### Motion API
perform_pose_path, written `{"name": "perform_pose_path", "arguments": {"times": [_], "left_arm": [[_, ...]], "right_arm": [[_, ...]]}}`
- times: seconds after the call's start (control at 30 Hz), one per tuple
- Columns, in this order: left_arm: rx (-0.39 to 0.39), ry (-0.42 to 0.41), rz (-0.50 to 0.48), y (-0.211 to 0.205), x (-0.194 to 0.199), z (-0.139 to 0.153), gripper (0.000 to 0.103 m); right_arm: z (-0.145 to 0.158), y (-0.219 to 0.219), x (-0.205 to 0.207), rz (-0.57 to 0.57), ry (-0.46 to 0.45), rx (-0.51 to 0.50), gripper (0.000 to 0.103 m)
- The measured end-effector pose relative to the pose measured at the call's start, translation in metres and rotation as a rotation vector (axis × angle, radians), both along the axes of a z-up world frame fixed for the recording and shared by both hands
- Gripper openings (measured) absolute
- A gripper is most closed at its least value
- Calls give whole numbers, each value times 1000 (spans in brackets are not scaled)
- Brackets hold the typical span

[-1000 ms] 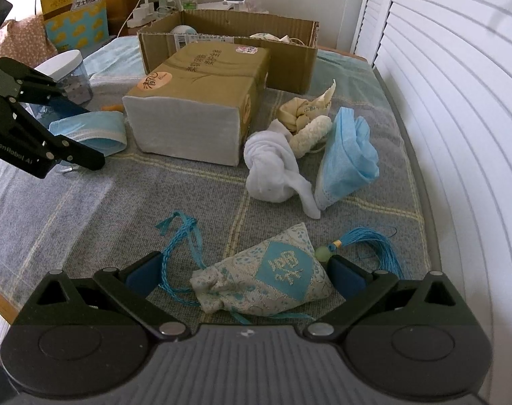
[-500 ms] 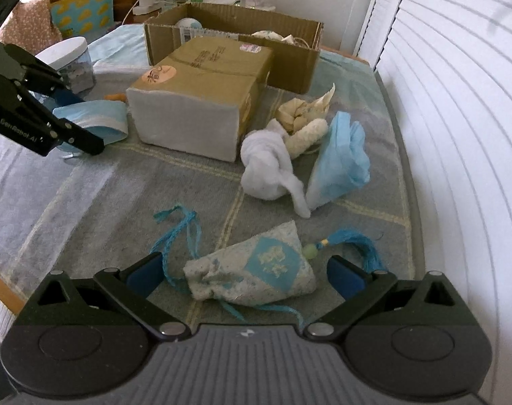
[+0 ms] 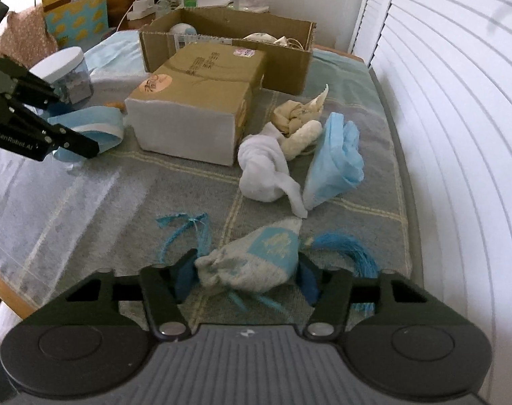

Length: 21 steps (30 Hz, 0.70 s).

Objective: Organize soft objects
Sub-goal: 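Grasp the blue face mask with the left tool while the right tool grasps the tasselled sachet, then drop the mask into the cardboard box with the left tool while the right tool lifts the sachet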

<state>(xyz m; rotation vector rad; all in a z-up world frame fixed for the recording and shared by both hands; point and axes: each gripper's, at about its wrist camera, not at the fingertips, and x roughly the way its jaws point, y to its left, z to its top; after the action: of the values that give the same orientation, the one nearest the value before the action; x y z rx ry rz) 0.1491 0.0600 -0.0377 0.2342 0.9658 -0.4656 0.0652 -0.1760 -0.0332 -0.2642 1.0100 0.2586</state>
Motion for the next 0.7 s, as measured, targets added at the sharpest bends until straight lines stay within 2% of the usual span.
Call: {"name": "perform_pose_path", "arguments": {"times": [0.27, 0.47, 0.7], "left_arm": [[-3, -24, -29, 0, -14, 19, 36], [-9, -56, -47, 0, -25, 34, 36], [-9, -100, -72, -5, -36, 49, 36]], "right_arm": [[15, -1, -7, -12, -27, 36, 61], [37, -1, -12, -23, -70, 88, 61], [63, 2, -13, -30, -110, 104, 61]]}}
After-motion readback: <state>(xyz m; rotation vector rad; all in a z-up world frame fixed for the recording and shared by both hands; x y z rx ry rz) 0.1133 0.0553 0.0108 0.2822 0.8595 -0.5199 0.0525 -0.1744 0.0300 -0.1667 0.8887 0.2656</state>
